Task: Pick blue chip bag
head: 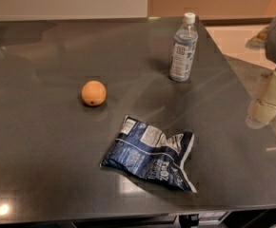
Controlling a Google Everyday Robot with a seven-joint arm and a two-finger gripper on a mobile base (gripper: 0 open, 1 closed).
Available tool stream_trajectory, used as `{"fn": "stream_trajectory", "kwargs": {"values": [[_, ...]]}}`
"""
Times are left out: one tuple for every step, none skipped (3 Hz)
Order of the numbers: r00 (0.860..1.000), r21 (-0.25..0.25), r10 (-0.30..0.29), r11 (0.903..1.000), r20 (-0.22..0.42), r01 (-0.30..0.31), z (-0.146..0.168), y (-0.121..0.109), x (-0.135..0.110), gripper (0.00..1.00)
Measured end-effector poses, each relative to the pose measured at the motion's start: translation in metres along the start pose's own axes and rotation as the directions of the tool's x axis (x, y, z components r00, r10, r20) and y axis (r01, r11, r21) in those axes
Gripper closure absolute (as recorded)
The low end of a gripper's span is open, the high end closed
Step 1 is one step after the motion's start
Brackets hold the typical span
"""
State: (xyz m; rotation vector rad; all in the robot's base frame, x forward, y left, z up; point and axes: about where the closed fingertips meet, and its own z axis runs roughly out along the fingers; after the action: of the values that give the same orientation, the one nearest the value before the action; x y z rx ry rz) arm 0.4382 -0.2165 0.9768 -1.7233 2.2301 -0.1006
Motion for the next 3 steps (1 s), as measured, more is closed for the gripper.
{"fn": "stream_trajectory", "kwargs": {"values": [[1.0, 0.0, 0.0, 1.0, 0.0, 0.0, 0.0, 0.0, 0.0, 0.0], [0.998, -0.019, -0.042, 0.9989, 0.037, 0.043, 0.006, 0.01, -0.016, 0.0], [0.991, -0.05, -0.102, 0.9931, 0.083, 0.106, 0.017, 0.028, -0.041, 0.0]]}}
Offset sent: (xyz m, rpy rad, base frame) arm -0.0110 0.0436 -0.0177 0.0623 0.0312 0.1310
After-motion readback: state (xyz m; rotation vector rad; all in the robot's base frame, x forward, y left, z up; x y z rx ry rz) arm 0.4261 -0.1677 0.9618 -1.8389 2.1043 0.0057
